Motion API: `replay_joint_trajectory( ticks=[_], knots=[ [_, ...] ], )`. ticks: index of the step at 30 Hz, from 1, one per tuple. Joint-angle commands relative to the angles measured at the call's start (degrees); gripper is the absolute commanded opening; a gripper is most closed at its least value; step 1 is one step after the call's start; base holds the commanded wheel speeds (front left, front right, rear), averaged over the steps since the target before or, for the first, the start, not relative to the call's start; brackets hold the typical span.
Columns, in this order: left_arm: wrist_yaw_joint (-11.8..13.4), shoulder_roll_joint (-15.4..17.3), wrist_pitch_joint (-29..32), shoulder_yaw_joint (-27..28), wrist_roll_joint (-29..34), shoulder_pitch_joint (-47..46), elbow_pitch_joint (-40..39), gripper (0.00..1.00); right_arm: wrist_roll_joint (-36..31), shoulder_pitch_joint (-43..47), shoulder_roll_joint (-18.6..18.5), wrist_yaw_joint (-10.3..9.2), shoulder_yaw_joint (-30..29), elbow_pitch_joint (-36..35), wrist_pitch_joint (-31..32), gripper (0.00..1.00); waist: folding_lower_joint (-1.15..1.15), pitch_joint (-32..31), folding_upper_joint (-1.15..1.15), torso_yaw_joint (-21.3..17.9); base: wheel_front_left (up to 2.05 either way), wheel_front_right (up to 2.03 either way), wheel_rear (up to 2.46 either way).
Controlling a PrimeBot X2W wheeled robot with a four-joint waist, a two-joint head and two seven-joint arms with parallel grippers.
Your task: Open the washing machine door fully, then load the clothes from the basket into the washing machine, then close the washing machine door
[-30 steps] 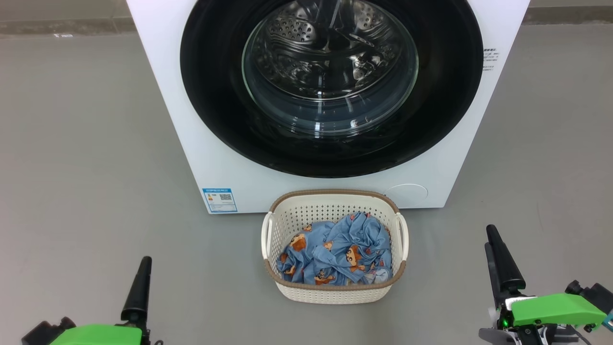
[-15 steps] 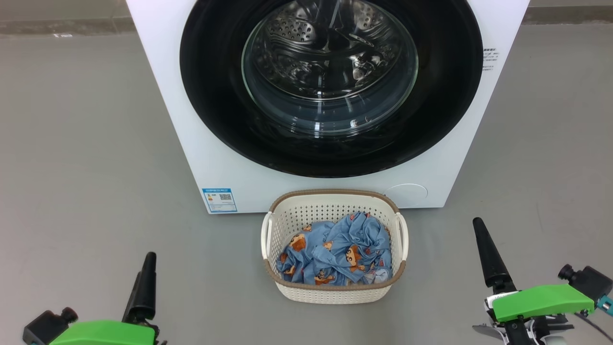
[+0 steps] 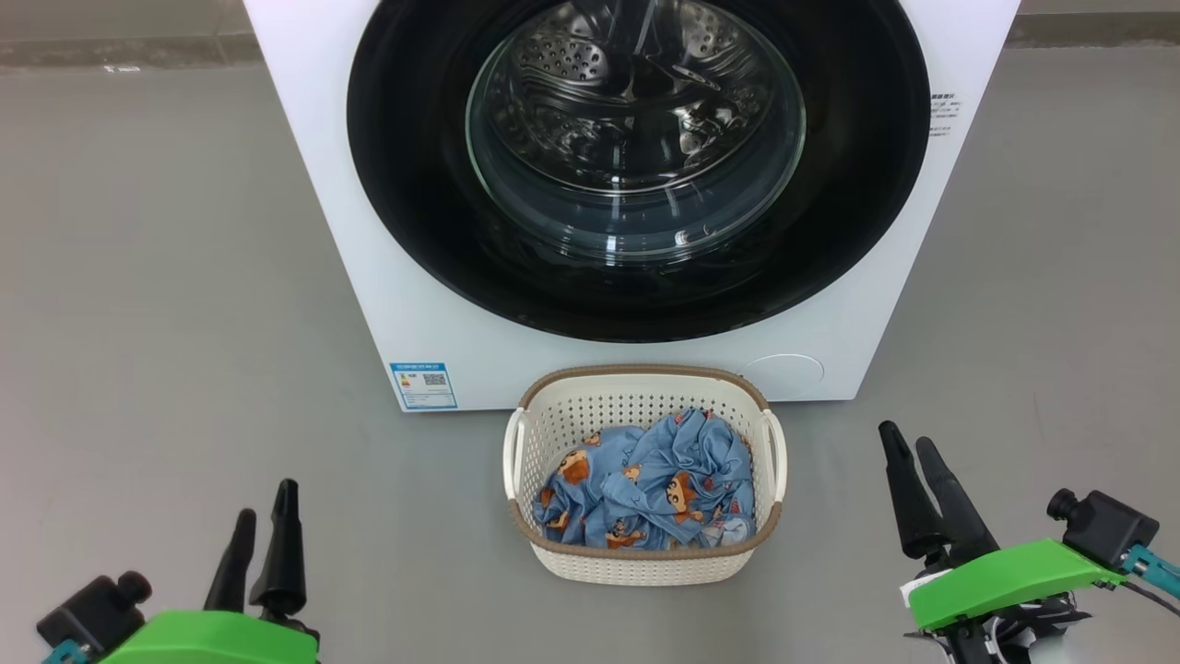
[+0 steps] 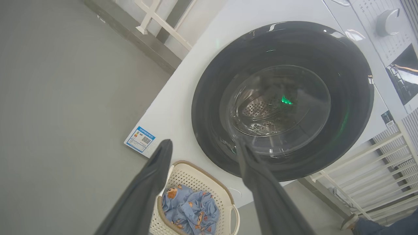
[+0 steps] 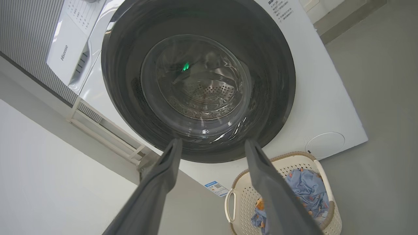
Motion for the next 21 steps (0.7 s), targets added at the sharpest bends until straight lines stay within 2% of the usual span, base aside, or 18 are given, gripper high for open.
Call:
replay_joint_trajectory(
  ticks=[1, 11, 21],
  knots=[
    [-0.3, 0.7, -0.7, 1.5, 2.5, -3.1, -1.6, 1.0, -2.3, -3.1, -0.3, 0.06, 1.1, -1.4, -0.9, 1.0, 0.0, 0.0, 0.0, 0.0, 0.0, 0.0, 0.0],
    [0.0, 0.3, -2.4, 1.6, 15.3, -3.1, -1.3, 1.0, -14.7, -3.8, 0.7, 0.06, -0.1, 0.4, -2.6, 1.0, 0.0, 0.0, 0.0, 0.1, 0.0, 0.0, 0.0],
    [0.0, 0.0, -4.1, 1.7, 23.1, -3.7, -0.7, 1.0, -23.2, -4.9, 1.3, 0.07, 0.5, 2.3, -4.2, 1.0, 0.0, 0.1, 0.0, -0.1, 0.0, 0.0, 0.0]
  ],
)
